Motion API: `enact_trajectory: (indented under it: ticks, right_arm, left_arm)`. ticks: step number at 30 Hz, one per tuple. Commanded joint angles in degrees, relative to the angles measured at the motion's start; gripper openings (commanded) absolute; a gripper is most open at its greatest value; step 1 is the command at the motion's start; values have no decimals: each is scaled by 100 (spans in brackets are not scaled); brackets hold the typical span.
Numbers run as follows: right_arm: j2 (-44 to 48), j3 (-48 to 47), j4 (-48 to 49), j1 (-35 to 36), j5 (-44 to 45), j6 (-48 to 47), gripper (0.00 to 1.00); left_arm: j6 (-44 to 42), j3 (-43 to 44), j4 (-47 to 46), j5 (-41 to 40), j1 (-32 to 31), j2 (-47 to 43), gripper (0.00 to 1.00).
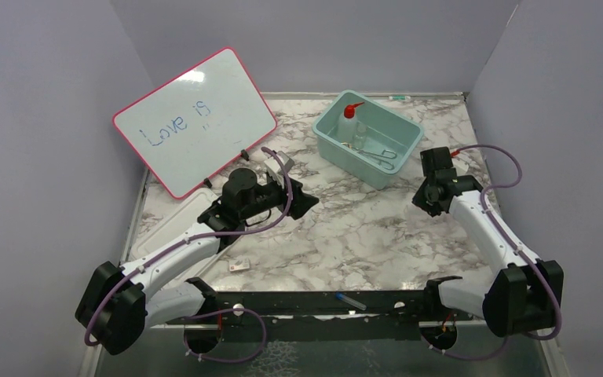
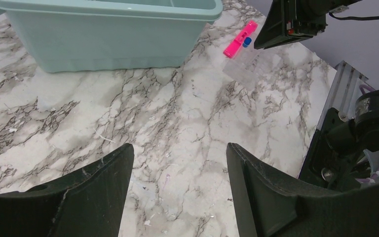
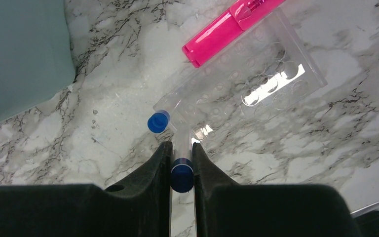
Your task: Organize the chemistry lab equipment
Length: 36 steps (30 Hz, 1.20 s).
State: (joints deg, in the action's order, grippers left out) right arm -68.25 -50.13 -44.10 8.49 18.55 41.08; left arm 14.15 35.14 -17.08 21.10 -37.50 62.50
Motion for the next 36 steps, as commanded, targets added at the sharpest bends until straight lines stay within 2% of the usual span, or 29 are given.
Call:
enact_trajectory:
  ticks: [1,23,28,36]
  right_arm:
    - [-84,88,192,-40,-108,-81,12]
    - [-322,276,528,-41,105,-412,18]
    - [-373,226,545,-41,63,-451,26]
    - [-192,-258,103,-40,-17,-535,47]
  left_arm:
    - [9,156,-191,-76,7,16,71]
    - [43,85,-190,-56,7,-20,70]
    - [44,65,-192,-36,8,-23,69]
    - [118,32,-195,-103,5,-37,69]
